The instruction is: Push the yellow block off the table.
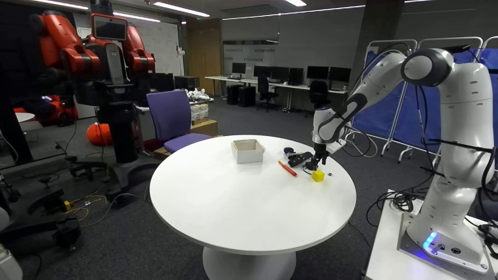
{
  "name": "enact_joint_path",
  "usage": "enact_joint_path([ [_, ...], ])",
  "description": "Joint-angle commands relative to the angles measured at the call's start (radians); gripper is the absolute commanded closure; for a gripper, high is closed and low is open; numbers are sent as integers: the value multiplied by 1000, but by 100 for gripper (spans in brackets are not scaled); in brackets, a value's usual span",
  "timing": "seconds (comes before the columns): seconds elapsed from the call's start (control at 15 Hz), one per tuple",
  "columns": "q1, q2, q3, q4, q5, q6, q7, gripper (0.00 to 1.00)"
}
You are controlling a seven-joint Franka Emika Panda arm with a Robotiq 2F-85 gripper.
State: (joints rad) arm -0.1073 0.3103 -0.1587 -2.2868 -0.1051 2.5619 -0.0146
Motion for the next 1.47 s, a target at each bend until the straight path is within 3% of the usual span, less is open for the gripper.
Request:
enact_joint_path([
  [0.0,-32,1,21,-45,45,117,-34,0],
  [0.4,-91,57,123,-67,221,293,-106,0],
  [0.67,-121,121,175,-32,272,362,-107,0],
  [1.4,-111,167,137,-10,224,382,-73,0],
])
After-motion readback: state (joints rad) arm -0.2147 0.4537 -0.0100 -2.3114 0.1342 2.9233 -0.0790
